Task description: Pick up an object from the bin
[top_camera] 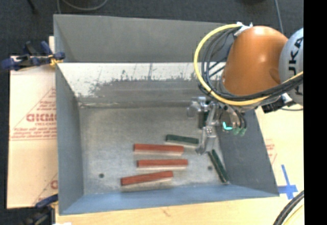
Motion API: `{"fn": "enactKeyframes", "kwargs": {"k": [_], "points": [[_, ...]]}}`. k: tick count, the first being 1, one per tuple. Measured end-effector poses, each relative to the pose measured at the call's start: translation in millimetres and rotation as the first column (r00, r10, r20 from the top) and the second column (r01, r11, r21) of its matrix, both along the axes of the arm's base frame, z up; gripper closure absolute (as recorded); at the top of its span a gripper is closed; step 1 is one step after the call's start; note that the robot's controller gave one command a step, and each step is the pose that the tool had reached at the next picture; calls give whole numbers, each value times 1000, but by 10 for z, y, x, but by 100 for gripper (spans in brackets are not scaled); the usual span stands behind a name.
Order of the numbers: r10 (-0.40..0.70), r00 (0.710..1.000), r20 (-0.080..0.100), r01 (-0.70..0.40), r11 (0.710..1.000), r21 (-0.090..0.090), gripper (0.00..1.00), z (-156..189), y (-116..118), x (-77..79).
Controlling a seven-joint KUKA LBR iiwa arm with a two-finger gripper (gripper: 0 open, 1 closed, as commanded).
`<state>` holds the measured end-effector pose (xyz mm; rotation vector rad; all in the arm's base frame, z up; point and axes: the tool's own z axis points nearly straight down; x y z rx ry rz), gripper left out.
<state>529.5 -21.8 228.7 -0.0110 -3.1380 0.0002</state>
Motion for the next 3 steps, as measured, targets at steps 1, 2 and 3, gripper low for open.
{"fn": "enactKeyframes", "kwargs": {"k": [1,2,3], "points": [[-40,999,-1,40,999,1,0,-1381,22,-47],[-26,1000,12,26,1000,1,0,-1580,273,-175],[-26,999,25,26,1000,1,100,-1531,264,-131]]}}
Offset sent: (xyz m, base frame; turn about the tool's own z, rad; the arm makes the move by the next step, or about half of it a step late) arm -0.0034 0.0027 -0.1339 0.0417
